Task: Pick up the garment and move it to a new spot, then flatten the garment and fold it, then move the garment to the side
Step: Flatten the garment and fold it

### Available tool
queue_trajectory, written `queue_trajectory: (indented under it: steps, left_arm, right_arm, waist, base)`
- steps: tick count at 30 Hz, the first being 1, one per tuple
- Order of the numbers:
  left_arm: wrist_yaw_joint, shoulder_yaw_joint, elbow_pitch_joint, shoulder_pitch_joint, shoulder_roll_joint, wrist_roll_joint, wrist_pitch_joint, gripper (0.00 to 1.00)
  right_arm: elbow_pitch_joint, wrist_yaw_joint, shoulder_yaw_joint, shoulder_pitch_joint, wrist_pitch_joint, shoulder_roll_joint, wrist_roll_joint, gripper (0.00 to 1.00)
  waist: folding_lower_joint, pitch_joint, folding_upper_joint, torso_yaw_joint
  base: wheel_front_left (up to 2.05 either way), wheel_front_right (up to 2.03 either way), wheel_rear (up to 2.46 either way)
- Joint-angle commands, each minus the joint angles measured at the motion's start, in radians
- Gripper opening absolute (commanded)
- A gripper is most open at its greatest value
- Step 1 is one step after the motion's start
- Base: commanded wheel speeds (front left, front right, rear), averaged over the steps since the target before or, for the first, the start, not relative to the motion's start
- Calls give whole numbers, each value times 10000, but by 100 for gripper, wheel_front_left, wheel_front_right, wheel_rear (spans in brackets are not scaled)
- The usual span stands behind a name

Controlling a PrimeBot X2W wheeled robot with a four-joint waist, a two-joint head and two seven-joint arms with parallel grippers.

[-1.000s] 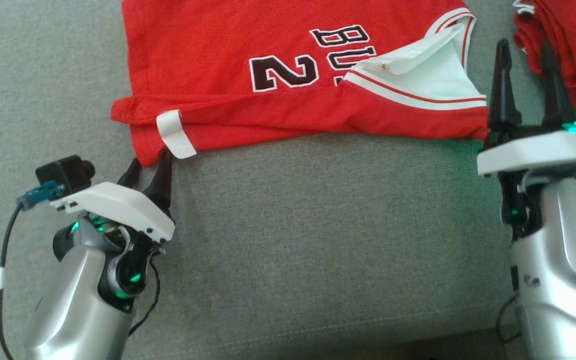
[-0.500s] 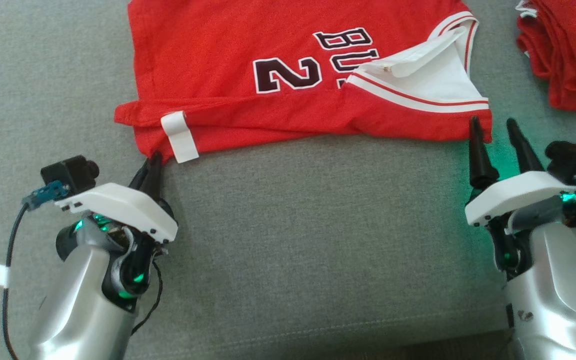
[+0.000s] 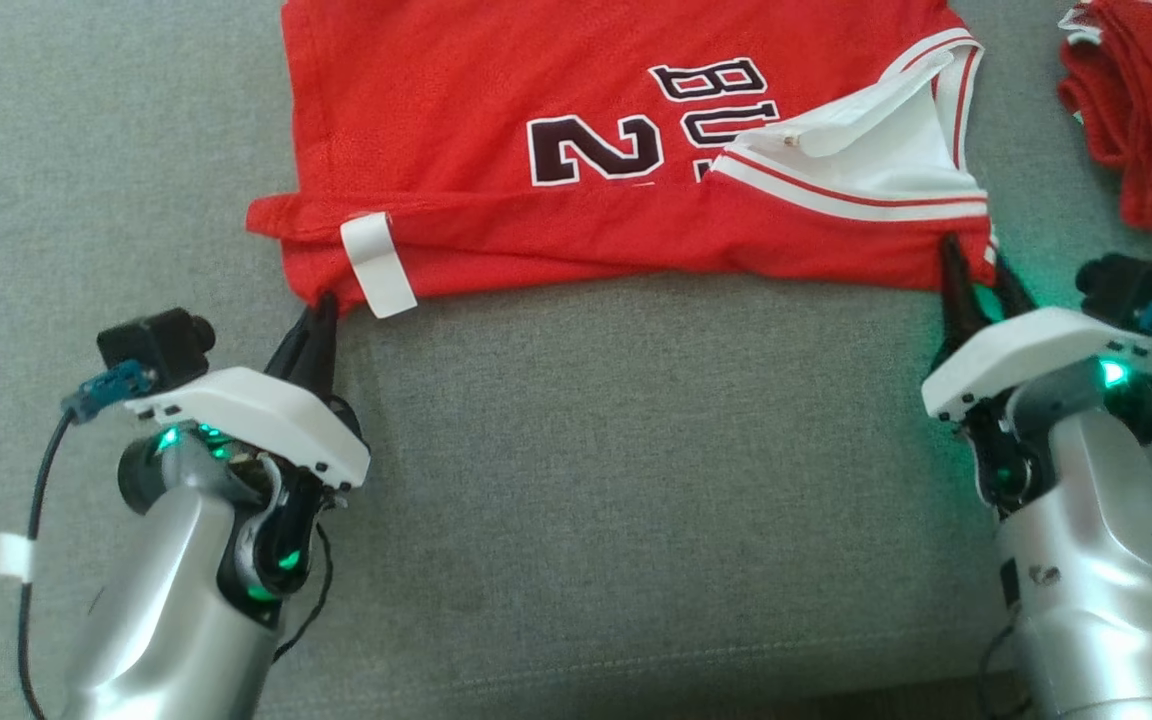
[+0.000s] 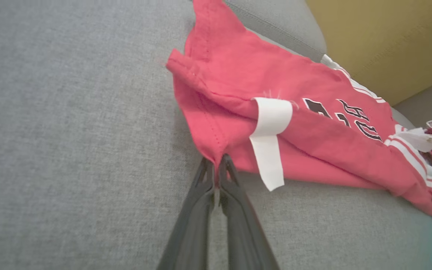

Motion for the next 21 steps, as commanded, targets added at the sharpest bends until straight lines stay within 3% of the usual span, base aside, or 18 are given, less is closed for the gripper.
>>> queue_trajectory:
  steps: [1, 7, 12, 16, 21]
  left_arm:
    - [-44, 306, -350, -392, 323, 129, -105, 0]
    - [-210, 175, -845, -415, 825, 387, -6, 0]
    - [-334, 73, -2016, -93, 1596, 564, 517, 0]
    - [-146, 35, -3245, 676, 2155, 656, 978, 0]
    - [284, -85, -4382, 2114, 2309, 569, 1195, 0]
  right_arm:
    - [-219, -9, 289, -245, 22, 12, 51, 0]
    - [-856, -9, 83, -465, 461, -213, 543, 0]
    - [-1710, -9, -43, -100, 1306, -739, 770, 0]
    - [-2844, -9, 138, 778, 2019, -957, 1109, 0]
    - [-4488, -9, 260, 2538, 2790, -868, 1505, 0]
  waist:
    - [0, -25, 0, 4]
    - [0, -250, 0, -78]
    - [0, -363, 0, -117]
    - [0, -466, 0, -113]
    - [0, -588, 0, -87]
  base:
    - [0, 0, 0]
    - [0, 0, 0]
    - [0, 0, 0]
    - [0, 0, 0]
    - [0, 0, 0]
